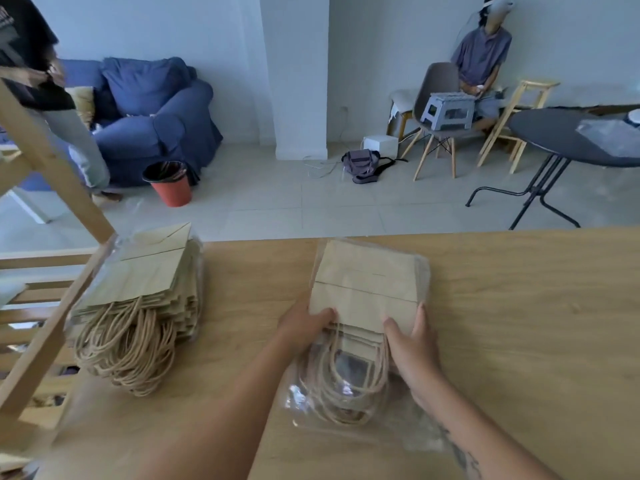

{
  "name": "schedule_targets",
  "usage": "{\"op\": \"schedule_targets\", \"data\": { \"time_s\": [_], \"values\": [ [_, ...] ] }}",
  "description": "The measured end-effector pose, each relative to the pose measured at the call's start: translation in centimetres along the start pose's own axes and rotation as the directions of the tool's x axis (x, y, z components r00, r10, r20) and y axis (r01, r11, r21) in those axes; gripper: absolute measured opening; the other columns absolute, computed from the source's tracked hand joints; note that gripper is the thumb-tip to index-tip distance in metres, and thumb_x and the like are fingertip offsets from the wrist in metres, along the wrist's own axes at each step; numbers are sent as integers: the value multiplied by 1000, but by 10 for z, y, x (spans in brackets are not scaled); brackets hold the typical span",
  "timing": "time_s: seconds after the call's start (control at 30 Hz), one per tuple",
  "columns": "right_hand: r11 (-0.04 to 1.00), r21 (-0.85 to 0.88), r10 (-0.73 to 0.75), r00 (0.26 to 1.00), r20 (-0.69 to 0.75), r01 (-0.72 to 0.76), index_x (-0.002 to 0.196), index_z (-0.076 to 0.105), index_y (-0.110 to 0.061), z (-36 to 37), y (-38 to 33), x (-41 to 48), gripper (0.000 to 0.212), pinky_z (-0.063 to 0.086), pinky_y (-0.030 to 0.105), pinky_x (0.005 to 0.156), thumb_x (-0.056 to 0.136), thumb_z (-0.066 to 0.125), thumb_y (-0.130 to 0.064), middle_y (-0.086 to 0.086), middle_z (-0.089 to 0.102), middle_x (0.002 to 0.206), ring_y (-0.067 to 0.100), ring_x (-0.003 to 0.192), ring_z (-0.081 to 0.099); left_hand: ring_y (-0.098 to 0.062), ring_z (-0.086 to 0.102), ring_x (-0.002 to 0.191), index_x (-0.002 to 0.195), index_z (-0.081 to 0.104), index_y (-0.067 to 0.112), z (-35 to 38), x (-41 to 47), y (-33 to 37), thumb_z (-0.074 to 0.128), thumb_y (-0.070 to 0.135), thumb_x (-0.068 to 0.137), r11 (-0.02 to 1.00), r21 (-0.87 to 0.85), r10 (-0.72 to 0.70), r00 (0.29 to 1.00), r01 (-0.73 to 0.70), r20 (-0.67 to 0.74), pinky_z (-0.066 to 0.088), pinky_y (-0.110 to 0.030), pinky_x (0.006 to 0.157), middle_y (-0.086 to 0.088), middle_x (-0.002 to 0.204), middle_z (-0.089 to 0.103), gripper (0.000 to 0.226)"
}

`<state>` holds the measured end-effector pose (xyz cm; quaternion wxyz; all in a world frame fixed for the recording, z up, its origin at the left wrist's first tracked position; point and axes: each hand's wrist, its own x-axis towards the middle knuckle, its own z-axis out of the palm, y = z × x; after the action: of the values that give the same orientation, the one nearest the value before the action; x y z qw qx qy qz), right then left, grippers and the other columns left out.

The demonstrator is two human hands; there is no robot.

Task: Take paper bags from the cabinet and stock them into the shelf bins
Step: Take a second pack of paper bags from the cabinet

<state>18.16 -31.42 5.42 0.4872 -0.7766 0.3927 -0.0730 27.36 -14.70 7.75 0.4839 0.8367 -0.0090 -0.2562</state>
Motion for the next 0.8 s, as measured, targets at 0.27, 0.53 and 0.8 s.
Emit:
{"op": "schedule_targets", "data": {
  "time_s": [0.27,0.53,0.8],
  "values": [
    [994,70,83,996,-40,-80,157,9,-21,4,-2,-8,86,39,41,102,92,60,-44,19,27,151,36,135,35,-16,70,88,131,55,20,-12,55,31,74,38,82,976,197,68,990,-92,128,60,-37,82,3,110,69,56],
    [807,-422,-438,898,44,414,154,23,-37,-13,18,-17,76,23,52,117,88,54,-58,16,-2,163,36,150,0,-27,18,150,156,10,36,-5,-3,10,57,63,86,872,456,249,964,-179,-97,26,-49,117,2,165,15,88],
    [911,-247,-296,941,164,329,151,6,-51,-9,42,-21,83,46,49,104,78,32,-81,20,1,162,38,149,14,-23,22,149,154,19,43,30,-45,-40,49,62,91,929,340,205,969,-149,-136,30,-44,118,3,165,15,72]
  ]
}}
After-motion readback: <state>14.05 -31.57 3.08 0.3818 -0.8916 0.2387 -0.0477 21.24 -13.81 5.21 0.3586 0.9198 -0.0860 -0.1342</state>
